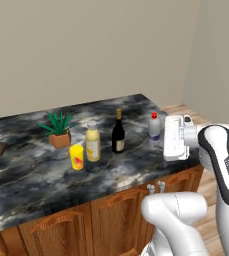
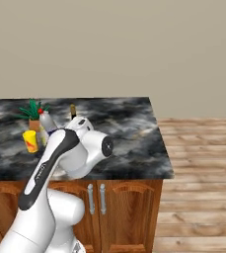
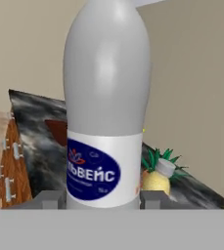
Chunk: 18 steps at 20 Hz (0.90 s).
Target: Place the drinks on the dining counter in a tight cluster.
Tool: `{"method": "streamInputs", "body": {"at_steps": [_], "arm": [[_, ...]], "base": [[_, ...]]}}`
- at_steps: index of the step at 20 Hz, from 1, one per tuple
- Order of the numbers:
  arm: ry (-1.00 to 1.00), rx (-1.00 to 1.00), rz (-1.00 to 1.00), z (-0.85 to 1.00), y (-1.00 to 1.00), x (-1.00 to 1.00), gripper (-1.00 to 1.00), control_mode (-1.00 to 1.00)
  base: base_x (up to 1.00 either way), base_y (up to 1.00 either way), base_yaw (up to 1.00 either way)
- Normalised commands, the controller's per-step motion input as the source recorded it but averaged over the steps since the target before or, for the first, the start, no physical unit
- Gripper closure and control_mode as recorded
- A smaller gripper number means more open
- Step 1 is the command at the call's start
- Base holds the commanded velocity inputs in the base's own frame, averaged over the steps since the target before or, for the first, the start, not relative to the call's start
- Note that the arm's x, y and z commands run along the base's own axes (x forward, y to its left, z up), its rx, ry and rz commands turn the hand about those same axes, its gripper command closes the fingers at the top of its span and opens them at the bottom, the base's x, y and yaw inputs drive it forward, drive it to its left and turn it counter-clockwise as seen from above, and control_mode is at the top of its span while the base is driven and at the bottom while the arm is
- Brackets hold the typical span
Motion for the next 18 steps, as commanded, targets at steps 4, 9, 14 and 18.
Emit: {"method": "streamInputs", "body": {"at_steps": [4, 9, 14, 18], "arm": [[0.36, -0.16, -0.27, 0.38, 0.37, 0.19, 1.00, -1.00], [0.67, -0.25, -0.32, 0.27, 0.44, 0.55, 1.00, -1.00], [0.37, -0.06, -0.12, 0.06, -0.05, 0.19, 1.00, -1.00], [0.04, 0.02, -0.04, -0.36, -0.09, 0.00, 1.00, -1.00]], "base": [[0.00, 0.00, 0.00], [0.00, 0.00, 0.00], [0.00, 0.00, 0.00], [0.00, 0.00, 0.00]]}}
